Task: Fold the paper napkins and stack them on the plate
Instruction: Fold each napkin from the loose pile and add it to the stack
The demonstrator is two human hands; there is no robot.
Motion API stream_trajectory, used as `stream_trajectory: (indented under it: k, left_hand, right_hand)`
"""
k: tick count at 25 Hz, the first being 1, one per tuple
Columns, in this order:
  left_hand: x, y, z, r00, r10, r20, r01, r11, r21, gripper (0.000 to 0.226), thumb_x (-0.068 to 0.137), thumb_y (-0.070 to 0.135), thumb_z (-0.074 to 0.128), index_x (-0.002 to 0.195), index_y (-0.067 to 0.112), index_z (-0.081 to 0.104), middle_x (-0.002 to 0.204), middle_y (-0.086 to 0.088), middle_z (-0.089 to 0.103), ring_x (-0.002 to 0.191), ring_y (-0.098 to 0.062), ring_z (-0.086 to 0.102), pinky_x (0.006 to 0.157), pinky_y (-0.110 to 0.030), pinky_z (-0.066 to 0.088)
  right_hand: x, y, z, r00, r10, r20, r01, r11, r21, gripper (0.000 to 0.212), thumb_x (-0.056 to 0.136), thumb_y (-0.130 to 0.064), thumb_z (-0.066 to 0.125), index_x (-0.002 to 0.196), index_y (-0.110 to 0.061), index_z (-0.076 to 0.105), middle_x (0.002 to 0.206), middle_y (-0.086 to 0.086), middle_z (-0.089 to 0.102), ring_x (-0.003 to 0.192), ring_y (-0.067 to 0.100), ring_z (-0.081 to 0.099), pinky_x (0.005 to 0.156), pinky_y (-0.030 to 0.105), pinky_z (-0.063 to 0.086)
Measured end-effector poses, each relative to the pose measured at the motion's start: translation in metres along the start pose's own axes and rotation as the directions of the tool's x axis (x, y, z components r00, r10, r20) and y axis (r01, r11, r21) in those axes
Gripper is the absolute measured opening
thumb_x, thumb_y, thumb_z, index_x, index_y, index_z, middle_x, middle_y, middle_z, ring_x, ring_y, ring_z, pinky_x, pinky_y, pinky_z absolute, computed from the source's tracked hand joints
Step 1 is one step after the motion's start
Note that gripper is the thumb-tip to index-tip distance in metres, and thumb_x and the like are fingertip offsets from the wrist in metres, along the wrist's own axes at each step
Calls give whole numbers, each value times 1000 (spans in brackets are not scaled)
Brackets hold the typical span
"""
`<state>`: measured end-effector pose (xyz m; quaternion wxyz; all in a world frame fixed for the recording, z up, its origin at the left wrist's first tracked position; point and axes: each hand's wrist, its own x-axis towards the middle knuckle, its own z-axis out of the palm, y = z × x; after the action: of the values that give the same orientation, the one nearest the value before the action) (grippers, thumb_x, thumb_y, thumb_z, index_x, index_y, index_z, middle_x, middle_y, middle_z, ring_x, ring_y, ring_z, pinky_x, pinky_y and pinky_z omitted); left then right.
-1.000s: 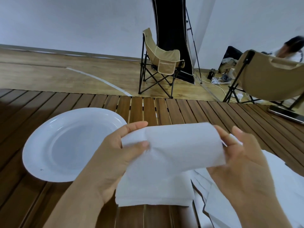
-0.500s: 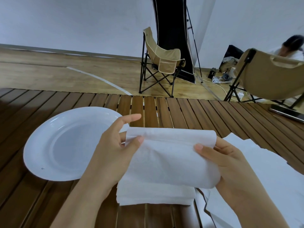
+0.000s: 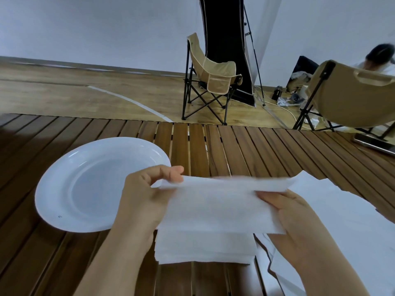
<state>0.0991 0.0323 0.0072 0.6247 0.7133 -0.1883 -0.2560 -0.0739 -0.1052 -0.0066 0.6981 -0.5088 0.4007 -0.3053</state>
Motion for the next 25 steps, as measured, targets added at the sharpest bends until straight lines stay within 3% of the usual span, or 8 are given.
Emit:
stream_trajectory:
  k: [3, 5, 8, 11, 14, 16, 19, 25]
  left_hand:
    - [3, -6, -5, 993, -110, 37, 111, 994, -5, 14, 85, 12, 66, 76, 20, 73, 90, 2, 70, 89, -21, 63, 64, -29, 53]
    - [7, -9, -8, 986, -157, 49, 155, 987, 34, 9, 87, 18, 66, 85, 24, 73, 94, 0, 69, 92, -23, 62, 76, -37, 56]
    - [11, -12, -6, 953, -292, 82, 293, 956, 5, 14, 95, 31, 54, 96, 30, 68, 107, -3, 63, 99, -25, 60, 86, -45, 55]
    - [12, -17, -4, 956, -284, 71, 267, 946, 185, 25, 95, 48, 45, 106, 36, 63, 116, 1, 60, 105, -21, 58, 90, -40, 52]
    - [10, -25, -3, 986, -166, 29, 145, 923, 355, 17, 91, 24, 59, 100, 37, 65, 113, 4, 59, 98, -14, 56, 68, -19, 46]
    - [12, -32, -2, 988, -150, 24, 122, 878, 462, 25, 90, 12, 60, 99, 33, 70, 109, 4, 59, 89, -11, 56, 57, -13, 37]
    - [17, -41, 0, 988, -155, -6, 132, 817, 562, 30, 87, 6, 61, 102, 30, 71, 108, 1, 60, 87, -13, 58, 53, -13, 37]
    - [16, -45, 2, 993, -119, 24, 80, 786, 613, 28, 89, 11, 59, 110, 27, 68, 114, 1, 60, 89, -11, 56, 53, -11, 34]
  right_hand:
    - [4, 0, -3, 1000, -28, 11, 28, 997, 65, 24, 67, -8, 66, 90, -8, 74, 91, 14, 68, 76, 25, 64, 65, 34, 49]
    - [5, -1, -8, 1000, 20, -1, -20, 991, 132, 18, 79, -9, 66, 96, -8, 73, 89, 13, 65, 74, 21, 63, 65, 32, 47]
    - [6, -2, -5, 990, 139, -30, -136, 987, 82, 21, 98, -15, 50, 102, -17, 71, 97, 5, 64, 76, 7, 63, 59, 22, 48]
    - [7, 7, -2, 979, 201, -38, -201, 980, 0, 22, 94, -34, 56, 100, -17, 70, 100, 9, 66, 84, 24, 64, 61, 36, 51]
    - [13, 21, -3, 980, 125, -155, -164, 948, -274, 16, 77, -13, 74, 89, -20, 69, 102, 14, 65, 92, 32, 61, 65, 43, 52]
    - [16, 29, 0, 979, 4, -202, -93, 897, -432, 13, 74, -3, 73, 76, -15, 68, 88, 13, 69, 82, 28, 58, 61, 34, 44]
    - [17, 31, 7, 972, -115, -207, -48, 759, -649, 19, 79, -2, 68, 69, -19, 72, 75, 0, 69, 75, 18, 60, 63, 26, 43]
    - [20, 36, 8, 973, -110, -205, -85, 655, -751, 21, 86, -6, 61, 83, -22, 75, 84, -6, 68, 74, 5, 55, 54, 14, 37]
